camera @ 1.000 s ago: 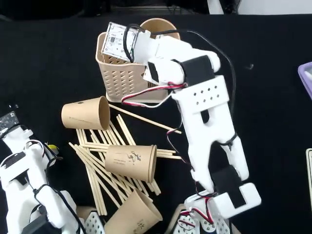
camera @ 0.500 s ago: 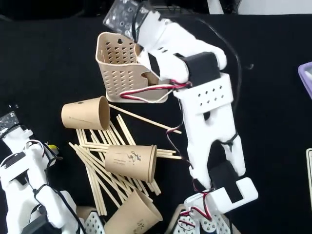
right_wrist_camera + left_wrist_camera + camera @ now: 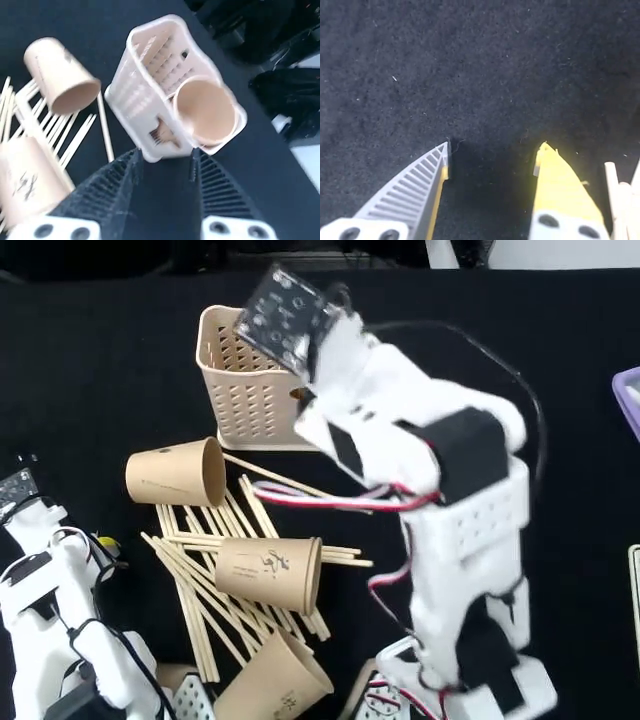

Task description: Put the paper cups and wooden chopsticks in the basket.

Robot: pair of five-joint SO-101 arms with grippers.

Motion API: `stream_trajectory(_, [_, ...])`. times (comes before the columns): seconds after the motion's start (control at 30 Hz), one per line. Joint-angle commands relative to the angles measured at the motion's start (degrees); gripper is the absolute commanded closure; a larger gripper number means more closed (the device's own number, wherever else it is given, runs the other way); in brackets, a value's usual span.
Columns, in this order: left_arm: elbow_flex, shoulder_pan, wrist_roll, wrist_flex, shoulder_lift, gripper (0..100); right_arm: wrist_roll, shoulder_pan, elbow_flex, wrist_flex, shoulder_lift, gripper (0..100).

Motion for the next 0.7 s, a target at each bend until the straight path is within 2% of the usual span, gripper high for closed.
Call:
stream_trajectory(0.0, [0.1, 1.3, 0.3, -1.0, -0.5, 72, 6.3, -1.7, 13.5, 1.6, -8.1, 83.5])
stream_trajectory(0.13, [0.1, 1.3, 0.3, -1.0, -0.5, 72, 18.5, -4.7, 33.0, 1.5, -18.5, 83.5])
stream_trajectory(0.23, [0.1, 1.3, 0.3, -1.1, -0.5, 72, 23.6, -8.1, 47.2, -0.5, -25.5, 83.5])
stream_trajectory(0.47, [0.1, 1.3, 0.3, -1.1, -0.5, 72, 25.4, -9.7, 75.9, -16.1, -35.7, 74.9])
stream_trajectory(0.57, [0.1, 1.3, 0.3, -1.1, -0.5, 72, 26.5, -10.1, 82.1, -18.5, -38.2, 74.5])
stream_trajectory(0.67, [0.1, 1.3, 0.3, -1.2, -0.5, 72, 28.0, -13.5, 86.4, -18.6, -40.7, 74.7])
